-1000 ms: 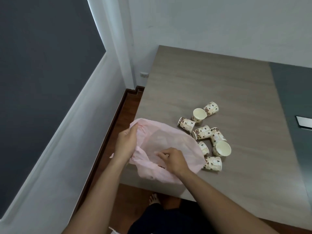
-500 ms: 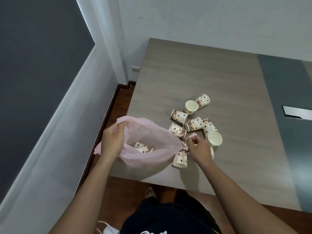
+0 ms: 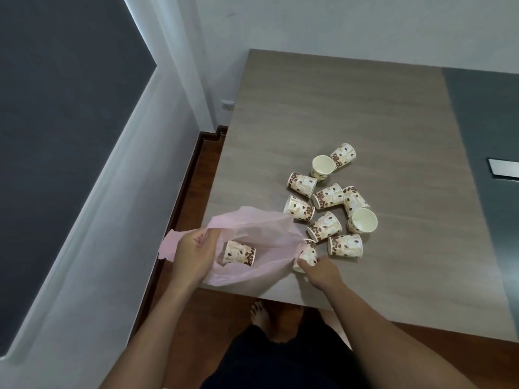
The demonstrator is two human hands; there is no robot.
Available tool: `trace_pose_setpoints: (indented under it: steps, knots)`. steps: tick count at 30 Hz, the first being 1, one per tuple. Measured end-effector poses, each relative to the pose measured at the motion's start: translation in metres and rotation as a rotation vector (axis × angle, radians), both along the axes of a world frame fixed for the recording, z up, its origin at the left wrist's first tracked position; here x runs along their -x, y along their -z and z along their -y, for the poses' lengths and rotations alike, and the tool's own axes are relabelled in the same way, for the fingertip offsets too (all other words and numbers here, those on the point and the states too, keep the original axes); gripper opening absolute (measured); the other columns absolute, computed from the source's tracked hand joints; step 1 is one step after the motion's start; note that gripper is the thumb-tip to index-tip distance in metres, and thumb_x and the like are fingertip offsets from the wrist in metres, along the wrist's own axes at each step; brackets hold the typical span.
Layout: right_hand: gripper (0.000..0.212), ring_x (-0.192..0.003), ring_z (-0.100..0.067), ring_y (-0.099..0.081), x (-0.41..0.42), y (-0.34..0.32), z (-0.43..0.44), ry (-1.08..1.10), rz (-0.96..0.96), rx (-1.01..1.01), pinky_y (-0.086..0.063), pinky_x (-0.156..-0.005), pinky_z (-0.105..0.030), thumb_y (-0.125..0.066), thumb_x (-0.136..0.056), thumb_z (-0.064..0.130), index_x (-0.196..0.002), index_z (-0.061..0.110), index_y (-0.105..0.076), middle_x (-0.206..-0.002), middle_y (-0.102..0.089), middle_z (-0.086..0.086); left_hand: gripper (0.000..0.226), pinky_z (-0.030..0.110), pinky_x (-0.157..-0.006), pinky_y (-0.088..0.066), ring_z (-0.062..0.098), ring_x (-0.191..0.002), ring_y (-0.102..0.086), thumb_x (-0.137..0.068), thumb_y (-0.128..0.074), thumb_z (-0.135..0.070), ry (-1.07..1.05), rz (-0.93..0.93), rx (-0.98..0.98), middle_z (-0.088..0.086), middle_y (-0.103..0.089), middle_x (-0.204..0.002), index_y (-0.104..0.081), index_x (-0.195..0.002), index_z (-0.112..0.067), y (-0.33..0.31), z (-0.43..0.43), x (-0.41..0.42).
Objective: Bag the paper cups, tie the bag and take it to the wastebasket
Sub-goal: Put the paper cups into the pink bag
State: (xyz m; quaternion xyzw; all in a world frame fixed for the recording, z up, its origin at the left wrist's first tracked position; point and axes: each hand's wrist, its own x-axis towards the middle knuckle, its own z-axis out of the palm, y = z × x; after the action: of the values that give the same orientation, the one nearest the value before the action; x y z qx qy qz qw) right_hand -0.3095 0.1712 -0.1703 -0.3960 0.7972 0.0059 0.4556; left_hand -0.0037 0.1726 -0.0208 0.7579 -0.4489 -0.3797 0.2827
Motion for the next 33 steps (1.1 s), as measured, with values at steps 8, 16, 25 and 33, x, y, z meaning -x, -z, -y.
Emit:
trace_pose_setpoints:
  steps: [8,16,25,33]
  knots:
    - [0.034,-0.091,-0.028,-0.067,0.010,-0.036,0.002,0.186,0.174,0.200,-0.048,-0.077,-0.037,-0.069,-0.099,0.054,-0.089,0.023,-0.059,-0.088,-0.065,-0.003,0.054,0.037,-0.064,-0.034,0.017,-0.061,-0.040,-0.109,-0.059,-0.035,-0.081,-0.029,0.025,0.007,-0.038,-0.060,-0.045,-0.065,-0.007,-0.002,0.013,0.016]
    - [0.047,-0.119,-0.028,-0.078,0.021,-0.085,0.013,0.383,0.798,0.366,-0.060,-0.107,-0.049,-0.081,-0.099,0.036,-0.136,0.013,-0.065,-0.130,-0.080,-0.009,0.064,0.037,-0.070,-0.046,0.023,-0.080,-0.062,-0.106,-0.057,-0.056,-0.104,-0.197,-0.041,0.011,-0.065,-0.079,-0.067,-0.088,0.004,-0.014,0.032,0.045]
    - [0.048,-0.094,-0.002,-0.065,-0.056,-0.102,0.020,-0.219,0.463,0.309,-0.050,-0.084,-0.021,-0.089,-0.089,0.046,-0.122,0.025,-0.061,-0.117,-0.070,0.013,0.054,0.036,-0.064,-0.042,0.017,-0.070,-0.056,-0.115,-0.047,-0.045,-0.053,-0.286,-0.010,0.004,-0.058,-0.071,-0.064,-0.077,-0.011,-0.037,0.043,0.076]
    - [0.031,-0.091,-0.010,-0.075,-0.068,-0.096,0.032,-0.250,0.267,0.475,-0.056,-0.085,-0.029,-0.064,-0.108,0.036,-0.102,0.014,-0.085,-0.107,-0.084,0.005,0.060,0.033,-0.059,-0.034,0.004,-0.053,-0.041,-0.114,-0.052,-0.033,-0.015,-0.246,0.046,-0.015,-0.038,-0.052,-0.045,-0.055,-0.027,-0.029,0.043,0.066]
